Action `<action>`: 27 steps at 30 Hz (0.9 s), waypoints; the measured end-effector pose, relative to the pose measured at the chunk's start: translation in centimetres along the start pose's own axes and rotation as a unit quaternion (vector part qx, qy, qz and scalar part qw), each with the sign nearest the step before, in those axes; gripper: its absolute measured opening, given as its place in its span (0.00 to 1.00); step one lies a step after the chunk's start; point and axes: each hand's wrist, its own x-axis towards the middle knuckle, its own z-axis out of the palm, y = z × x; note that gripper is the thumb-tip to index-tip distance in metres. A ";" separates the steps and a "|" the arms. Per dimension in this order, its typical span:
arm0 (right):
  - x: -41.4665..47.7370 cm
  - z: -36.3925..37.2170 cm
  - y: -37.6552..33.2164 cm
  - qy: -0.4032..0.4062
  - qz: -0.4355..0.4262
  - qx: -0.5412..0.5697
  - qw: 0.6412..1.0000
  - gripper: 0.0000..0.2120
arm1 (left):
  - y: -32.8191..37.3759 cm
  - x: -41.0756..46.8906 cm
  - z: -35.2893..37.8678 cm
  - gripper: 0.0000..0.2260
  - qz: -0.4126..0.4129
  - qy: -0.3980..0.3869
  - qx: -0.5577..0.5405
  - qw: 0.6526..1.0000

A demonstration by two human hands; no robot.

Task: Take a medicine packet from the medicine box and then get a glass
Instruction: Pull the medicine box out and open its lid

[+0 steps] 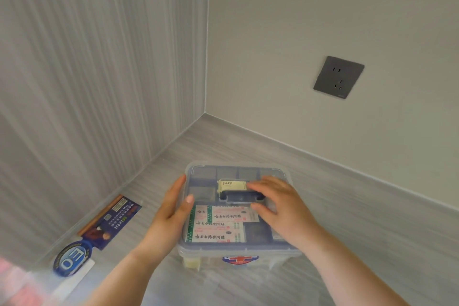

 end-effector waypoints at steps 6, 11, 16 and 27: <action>0.7 -0.3 0.0 -0.014 0.004 0.039 0.999 0.11 | -0.2 -0.6 -0.4 0.23 0.013 -0.011 -0.063 0.998; 1.8 -2.2 -1.0 -0.020 0.005 0.077 0.997 0.11 | -0.3 -0.2 -1.1 0.19 0.032 0.000 -0.066 0.997; 4.0 -6.1 -0.4 0.088 0.021 0.158 0.983 0.12 | -0.6 0.9 -1.4 0.31 0.058 0.034 -0.031 0.997; 13.6 -3.9 10.0 0.214 0.208 0.190 0.935 0.10 | 0.7 6.4 1.3 0.21 0.087 -0.036 0.305 0.948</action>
